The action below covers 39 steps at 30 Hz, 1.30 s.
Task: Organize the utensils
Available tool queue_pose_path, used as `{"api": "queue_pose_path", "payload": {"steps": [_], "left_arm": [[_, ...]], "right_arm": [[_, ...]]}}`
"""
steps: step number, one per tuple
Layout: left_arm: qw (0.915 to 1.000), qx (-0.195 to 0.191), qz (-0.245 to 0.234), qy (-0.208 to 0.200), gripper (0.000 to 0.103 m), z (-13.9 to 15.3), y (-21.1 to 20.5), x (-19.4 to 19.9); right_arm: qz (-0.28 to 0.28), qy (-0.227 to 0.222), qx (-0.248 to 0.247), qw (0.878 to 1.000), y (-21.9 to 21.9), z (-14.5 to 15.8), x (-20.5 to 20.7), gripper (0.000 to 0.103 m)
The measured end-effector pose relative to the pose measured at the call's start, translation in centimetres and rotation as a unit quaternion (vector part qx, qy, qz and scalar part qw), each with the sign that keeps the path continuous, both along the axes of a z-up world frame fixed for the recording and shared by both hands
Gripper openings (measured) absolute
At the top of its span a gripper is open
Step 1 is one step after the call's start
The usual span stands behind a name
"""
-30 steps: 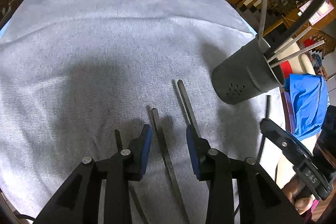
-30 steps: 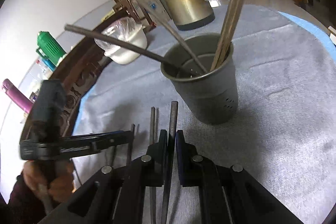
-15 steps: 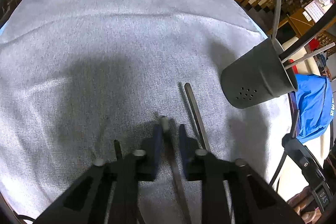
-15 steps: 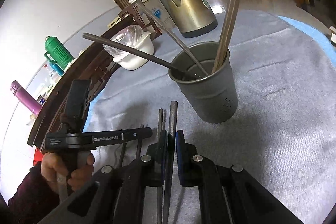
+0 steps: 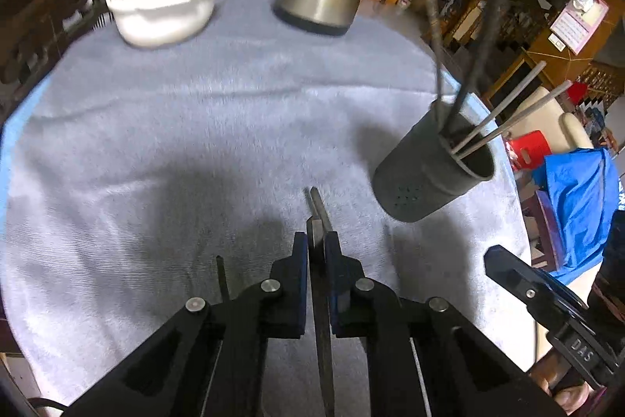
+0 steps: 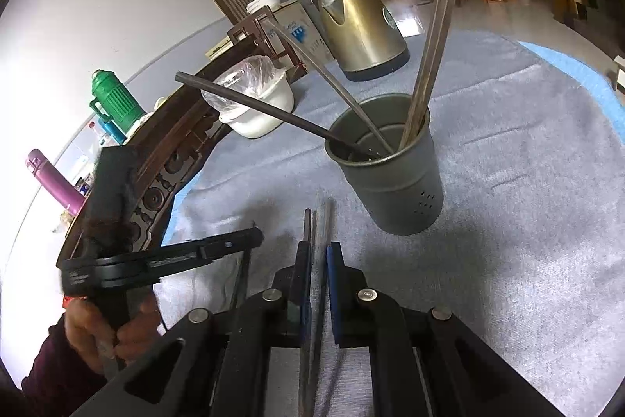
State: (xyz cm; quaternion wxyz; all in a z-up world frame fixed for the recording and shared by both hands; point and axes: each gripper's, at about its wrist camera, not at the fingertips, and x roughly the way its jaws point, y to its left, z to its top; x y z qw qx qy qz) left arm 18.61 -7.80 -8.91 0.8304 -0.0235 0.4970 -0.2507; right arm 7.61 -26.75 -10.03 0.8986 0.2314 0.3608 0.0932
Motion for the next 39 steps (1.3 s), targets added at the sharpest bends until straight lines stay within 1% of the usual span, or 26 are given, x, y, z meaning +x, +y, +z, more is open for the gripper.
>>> {"api": "queue_pose_path", "payload": {"steps": [3,6,9,12,15,18,22,25,27,34,37,39], "left_arm": [[0.9996,0.007,0.001,-0.029,0.009,1.5,0.2,-1.3],[0.9983,0.023,0.001,-0.053,0.009,2.5,0.3,-2.5],[0.9974,0.029,-0.002,-0.065,0.009,3.3,0.3,-3.1],[0.9969,0.030,-0.004,-0.073,0.009,3.7,0.3,-3.6],[0.9963,0.032,-0.005,-0.080,0.009,3.9,0.1,-3.7],[0.9957,0.032,-0.007,-0.086,0.009,4.1,0.2,-3.8],[0.9960,0.026,-0.005,-0.086,0.009,4.2,0.5,-3.8],[0.9965,0.011,-0.004,-0.083,0.008,4.4,1.1,-3.7],[0.9966,-0.001,-0.005,-0.082,0.008,4.6,1.6,-3.7],[0.9960,-0.034,-0.006,-0.082,0.008,5.1,3.2,-3.8],[0.9950,-0.044,-0.006,-0.090,0.008,5.6,3.8,-4.2],[0.9938,-0.052,-0.008,-0.098,0.008,6.1,4.1,-4.4]], "right_arm": [[-0.001,-0.006,-0.001,1.000,-0.1,0.4,-0.2,0.009],[-0.001,-0.006,-0.003,1.000,-0.1,0.6,-0.3,0.009],[-0.003,-0.004,-0.002,1.000,-0.1,0.6,-0.3,0.009],[-0.004,0.007,0.002,1.000,-0.2,0.4,-0.2,0.009],[-0.009,0.025,0.020,0.999,-0.5,-0.2,0.2,0.011],[-0.005,0.054,0.043,0.998,-0.9,-1.1,1.0,0.011],[-0.003,0.085,0.051,0.995,-1.0,-2.5,2.2,0.014],[-0.003,0.110,0.048,0.993,-0.8,-3.5,3.4,0.015],[-0.001,0.122,0.043,0.992,-0.4,-4.0,4.1,0.016],[0.014,0.138,0.010,0.990,1.8,-5.0,6.3,0.015],[0.015,0.148,-0.026,0.988,2.9,-5.5,7.1,0.015],[0.015,0.162,-0.040,0.986,3.4,-6.1,7.7,0.015]]}}
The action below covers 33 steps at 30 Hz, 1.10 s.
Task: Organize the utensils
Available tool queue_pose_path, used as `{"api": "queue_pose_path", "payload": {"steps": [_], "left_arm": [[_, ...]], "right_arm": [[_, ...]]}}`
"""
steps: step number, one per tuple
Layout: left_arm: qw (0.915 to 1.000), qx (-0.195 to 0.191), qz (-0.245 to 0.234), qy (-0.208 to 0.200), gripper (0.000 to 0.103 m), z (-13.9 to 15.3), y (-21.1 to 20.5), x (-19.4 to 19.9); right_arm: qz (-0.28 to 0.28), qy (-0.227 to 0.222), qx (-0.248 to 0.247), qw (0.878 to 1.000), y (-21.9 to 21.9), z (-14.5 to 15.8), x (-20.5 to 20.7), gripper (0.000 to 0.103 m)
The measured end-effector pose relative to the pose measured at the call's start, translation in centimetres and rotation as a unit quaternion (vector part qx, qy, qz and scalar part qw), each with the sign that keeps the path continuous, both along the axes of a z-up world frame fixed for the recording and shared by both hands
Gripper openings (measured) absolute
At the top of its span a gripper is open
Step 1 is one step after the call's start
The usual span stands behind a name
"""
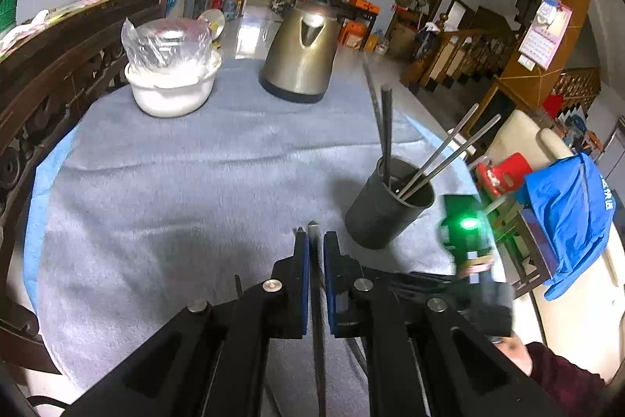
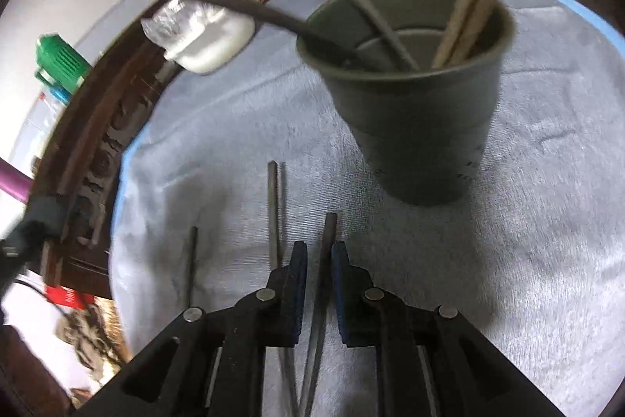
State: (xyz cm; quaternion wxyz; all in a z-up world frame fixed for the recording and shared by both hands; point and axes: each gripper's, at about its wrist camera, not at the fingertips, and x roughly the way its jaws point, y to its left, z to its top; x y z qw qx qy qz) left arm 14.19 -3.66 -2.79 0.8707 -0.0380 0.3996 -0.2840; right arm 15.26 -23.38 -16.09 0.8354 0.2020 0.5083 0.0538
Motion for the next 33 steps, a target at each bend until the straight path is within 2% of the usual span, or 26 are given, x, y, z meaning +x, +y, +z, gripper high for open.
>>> {"api": "queue_pose_path", "payload": {"steps": [2,7,9,14,16,18,19,23,26,33], "left_arm": [[1.0000,-0.007,-0.002,-0.005,0.008,0.4,0.3,-0.3],[0.9999,-0.007,-0.004,-0.008,0.008,0.6,0.7,-0.6],[1.0000,-0.005,0.000,0.005,0.008,0.0,1.0,-0.1],[0.9980,0.007,0.004,0.063,0.008,-2.2,1.4,1.4],[0.9962,0.019,-0.010,0.084,0.011,-3.2,0.8,1.9],[0.9929,0.037,-0.028,0.110,0.028,-4.6,-0.4,2.3],[0.9917,0.044,-0.035,0.115,0.031,-5.2,-0.9,2.4],[0.9850,0.086,-0.061,0.137,0.031,-7.6,-3.8,3.3],[0.9804,0.114,-0.061,0.149,0.031,-9.1,-5.2,4.8],[0.9687,0.152,-0.067,0.184,0.031,-11.4,-6.8,7.2]], "right_arm": [[-0.002,0.012,-0.006,1.000,0.2,-0.5,0.5,0.016],[0.010,0.002,-0.025,1.000,0.6,-0.4,1.0,0.016],[0.017,-0.002,-0.048,0.999,0.9,-0.2,1.1,0.010],[0.021,-0.030,-0.053,0.998,0.7,1.0,0.0,0.008],[0.020,-0.046,-0.049,0.998,0.1,1.7,-0.8,0.008],[0.015,-0.060,-0.043,0.997,-0.4,2.4,-1.4,0.008],[0.012,-0.068,-0.033,0.997,-0.9,2.8,-1.9,0.008],[0.006,-0.087,-0.017,0.996,-1.7,3.8,-3.2,0.008],[0.001,-0.095,-0.008,0.995,-2.3,4.3,-4.3,0.008],[-0.017,-0.109,0.004,0.994,-4.0,5.3,-6.3,0.008]]}}
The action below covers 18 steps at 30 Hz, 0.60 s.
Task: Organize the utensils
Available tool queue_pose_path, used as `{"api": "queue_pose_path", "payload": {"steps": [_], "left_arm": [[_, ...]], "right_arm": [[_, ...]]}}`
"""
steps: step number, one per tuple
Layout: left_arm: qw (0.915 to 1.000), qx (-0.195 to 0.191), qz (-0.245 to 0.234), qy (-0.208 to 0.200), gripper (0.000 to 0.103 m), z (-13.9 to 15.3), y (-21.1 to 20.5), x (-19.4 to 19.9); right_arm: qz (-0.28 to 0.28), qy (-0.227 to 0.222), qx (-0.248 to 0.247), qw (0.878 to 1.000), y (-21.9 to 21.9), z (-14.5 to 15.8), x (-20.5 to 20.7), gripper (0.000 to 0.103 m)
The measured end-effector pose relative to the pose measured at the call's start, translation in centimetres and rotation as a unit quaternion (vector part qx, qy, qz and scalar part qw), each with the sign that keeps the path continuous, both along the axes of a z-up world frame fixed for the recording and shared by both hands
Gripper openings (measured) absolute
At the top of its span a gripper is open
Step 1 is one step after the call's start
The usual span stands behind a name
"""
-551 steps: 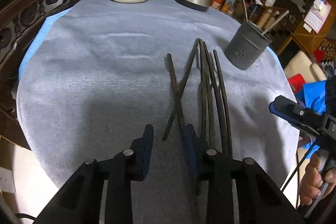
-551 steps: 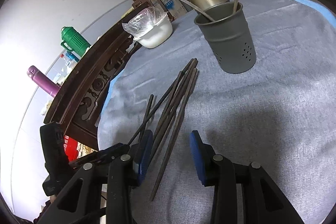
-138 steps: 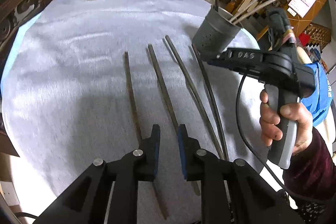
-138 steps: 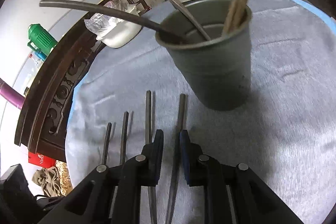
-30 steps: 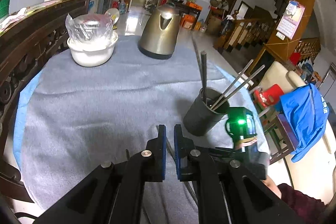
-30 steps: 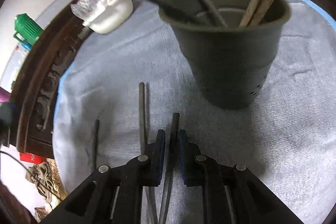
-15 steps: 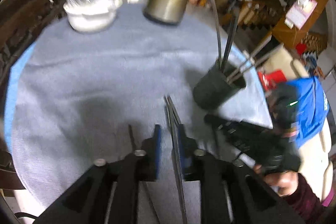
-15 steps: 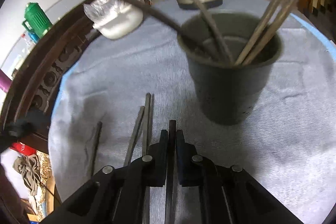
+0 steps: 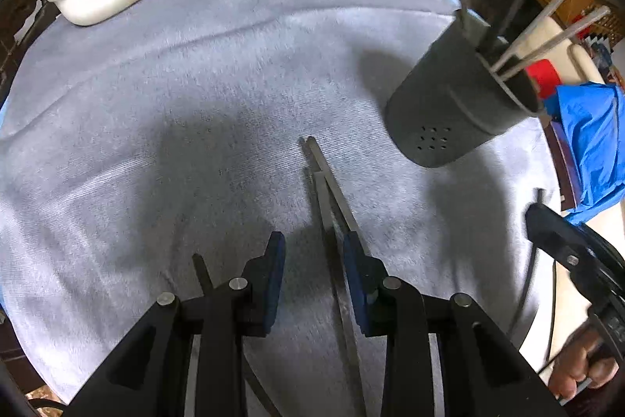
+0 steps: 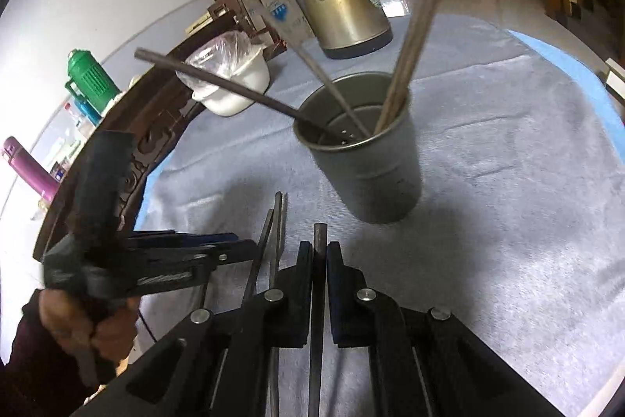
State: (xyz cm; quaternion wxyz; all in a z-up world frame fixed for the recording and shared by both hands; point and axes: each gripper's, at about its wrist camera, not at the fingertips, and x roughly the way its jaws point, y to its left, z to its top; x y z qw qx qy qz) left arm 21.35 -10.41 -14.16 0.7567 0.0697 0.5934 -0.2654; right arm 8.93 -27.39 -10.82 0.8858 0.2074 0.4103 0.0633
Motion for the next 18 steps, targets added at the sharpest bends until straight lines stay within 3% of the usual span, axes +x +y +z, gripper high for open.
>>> {"api": "queue_pose_path", "payload": {"steps": [7,10,11,18], "left_arm": [[1.0000,-0.005,0.006,0.002,0.031,-0.8,-0.4,0.5],[0.9998,-0.014,0.013,-0.006,0.020,-0.7,-0.2,0.6],[0.9997,-0.019,0.012,-0.004,0.011,-0.8,-0.1,0.6],[0.9977,-0.048,0.036,-0.032,0.007,0.7,1.4,-0.5]], "right_arm": [[-0.003,-0.008,0.011,1.000,-0.7,0.1,-0.5,0.008],[0.000,-0.016,0.014,1.000,-0.8,0.3,-0.9,0.008],[0.000,-0.019,0.013,1.000,-0.9,0.5,-1.0,0.008],[0.004,-0.049,0.022,0.999,-1.0,2.0,-1.9,0.008]]}}
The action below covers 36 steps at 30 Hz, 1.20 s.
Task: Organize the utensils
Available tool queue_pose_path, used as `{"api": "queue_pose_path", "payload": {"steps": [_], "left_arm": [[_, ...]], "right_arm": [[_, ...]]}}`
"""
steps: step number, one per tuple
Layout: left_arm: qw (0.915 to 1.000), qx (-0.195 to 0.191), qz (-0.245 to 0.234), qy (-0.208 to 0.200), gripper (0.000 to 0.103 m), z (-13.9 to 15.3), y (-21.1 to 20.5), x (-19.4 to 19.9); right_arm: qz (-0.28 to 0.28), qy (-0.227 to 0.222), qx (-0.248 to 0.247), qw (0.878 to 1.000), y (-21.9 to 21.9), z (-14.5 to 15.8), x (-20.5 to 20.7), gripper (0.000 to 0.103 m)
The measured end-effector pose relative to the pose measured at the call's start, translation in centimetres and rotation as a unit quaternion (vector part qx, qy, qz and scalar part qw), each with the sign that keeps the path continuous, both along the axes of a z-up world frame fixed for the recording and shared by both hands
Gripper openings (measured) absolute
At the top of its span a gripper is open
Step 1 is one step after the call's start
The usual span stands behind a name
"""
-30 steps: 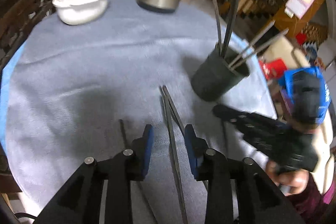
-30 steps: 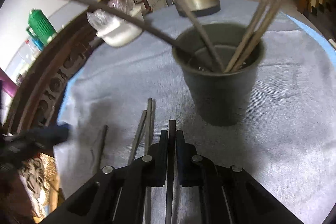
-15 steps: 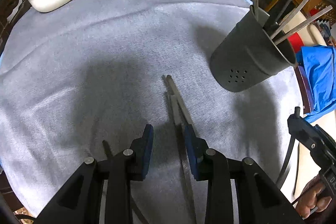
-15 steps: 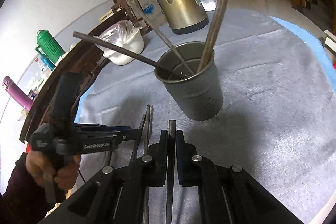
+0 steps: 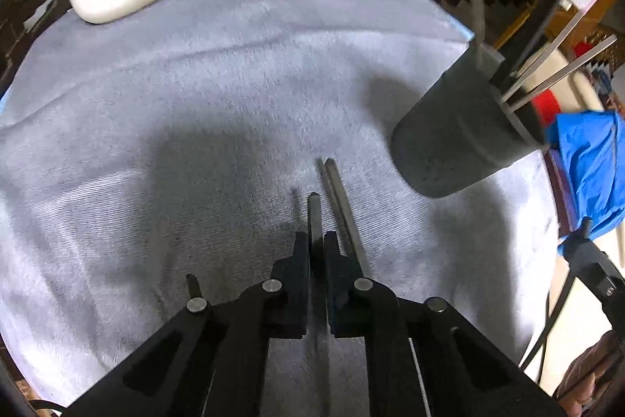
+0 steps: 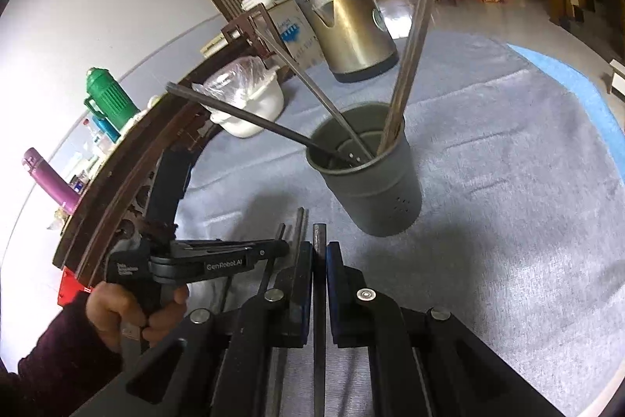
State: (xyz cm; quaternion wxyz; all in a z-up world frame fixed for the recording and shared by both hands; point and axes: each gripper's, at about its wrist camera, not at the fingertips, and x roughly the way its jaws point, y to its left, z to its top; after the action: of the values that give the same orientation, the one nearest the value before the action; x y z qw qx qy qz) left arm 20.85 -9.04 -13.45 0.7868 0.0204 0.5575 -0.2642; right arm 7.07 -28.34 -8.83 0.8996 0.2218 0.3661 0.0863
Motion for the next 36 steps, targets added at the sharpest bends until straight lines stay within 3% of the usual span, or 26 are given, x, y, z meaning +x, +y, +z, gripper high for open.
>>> {"api": "queue_pose_path", "payload": {"steps": [5,10,17,22,36], "left_arm": [[0.9978,-0.037,0.023,-0.049,0.007,3.7,2.3,-1.8],[0.9893,-0.080,0.045,-0.113,0.007,8.5,4.3,-4.1],[0.9679,-0.137,0.064,-0.201,0.007,14.7,5.4,-6.3],[0.9523,-0.152,0.074,-0.254,0.006,17.6,4.8,-7.6],[0.9297,-0.180,0.062,-0.315,0.006,23.4,1.6,-7.4]], "right_arm": [[-0.003,-0.035,0.004,0.999,-0.3,1.6,-0.7,0.008],[-0.009,-0.080,0.004,0.997,-0.6,3.7,-1.6,0.008],[-0.030,-0.131,-0.003,0.991,-1.2,6.4,-2.7,0.008],[-0.045,-0.163,-0.014,0.985,-1.7,8.6,-2.9,0.008],[-0.105,-0.240,-0.032,0.965,-4.7,14.7,-2.4,0.008]]}}
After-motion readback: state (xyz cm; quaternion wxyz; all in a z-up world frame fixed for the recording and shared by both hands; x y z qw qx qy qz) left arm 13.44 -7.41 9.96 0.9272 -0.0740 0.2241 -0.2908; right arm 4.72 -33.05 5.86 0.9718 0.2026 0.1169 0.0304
